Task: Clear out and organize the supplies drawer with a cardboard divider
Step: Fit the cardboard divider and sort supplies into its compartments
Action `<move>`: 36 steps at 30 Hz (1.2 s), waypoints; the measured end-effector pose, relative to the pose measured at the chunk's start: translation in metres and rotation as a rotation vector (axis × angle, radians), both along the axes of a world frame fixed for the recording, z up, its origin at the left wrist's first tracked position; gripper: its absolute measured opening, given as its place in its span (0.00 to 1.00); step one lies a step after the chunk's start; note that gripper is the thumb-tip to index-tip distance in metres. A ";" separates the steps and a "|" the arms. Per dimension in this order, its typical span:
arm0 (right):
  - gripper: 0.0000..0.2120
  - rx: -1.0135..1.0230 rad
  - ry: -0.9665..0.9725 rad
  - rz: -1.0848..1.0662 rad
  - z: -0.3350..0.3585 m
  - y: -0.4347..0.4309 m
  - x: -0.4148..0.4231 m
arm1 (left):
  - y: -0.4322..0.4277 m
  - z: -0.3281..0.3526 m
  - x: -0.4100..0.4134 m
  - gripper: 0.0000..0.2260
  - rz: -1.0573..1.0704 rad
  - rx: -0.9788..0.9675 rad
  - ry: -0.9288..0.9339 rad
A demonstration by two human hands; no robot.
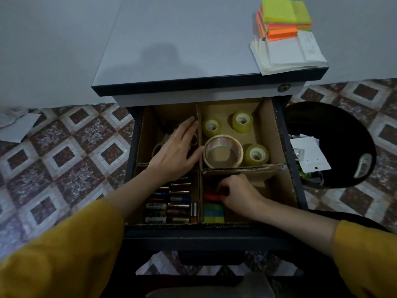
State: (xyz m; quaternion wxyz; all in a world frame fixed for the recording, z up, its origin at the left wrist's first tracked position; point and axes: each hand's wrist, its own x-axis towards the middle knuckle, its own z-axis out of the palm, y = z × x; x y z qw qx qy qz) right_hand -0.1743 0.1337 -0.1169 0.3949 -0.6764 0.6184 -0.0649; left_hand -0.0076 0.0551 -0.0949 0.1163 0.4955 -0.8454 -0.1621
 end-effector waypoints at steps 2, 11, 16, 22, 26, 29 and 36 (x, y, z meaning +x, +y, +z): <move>0.10 0.016 0.012 0.020 -0.006 -0.004 0.002 | 0.001 0.000 -0.001 0.29 0.003 -0.003 0.000; 0.09 0.013 0.121 0.114 -0.017 -0.003 0.003 | 0.003 0.002 -0.004 0.28 0.026 0.002 0.008; 0.10 0.003 0.122 0.140 -0.020 -0.003 0.003 | 0.002 0.001 -0.004 0.28 0.031 -0.015 0.012; 0.11 -0.036 0.079 0.157 -0.018 -0.001 0.000 | 0.002 0.000 -0.004 0.28 0.031 -0.018 0.016; 0.11 -0.046 0.070 0.135 -0.013 -0.001 -0.001 | 0.003 0.001 -0.004 0.28 0.035 -0.019 0.013; 0.11 -0.039 0.079 0.100 -0.009 0.001 -0.004 | 0.003 0.001 -0.005 0.28 0.041 -0.020 0.007; 0.08 0.051 0.055 -0.087 -0.001 0.004 -0.018 | 0.002 0.000 -0.004 0.28 0.039 -0.023 0.007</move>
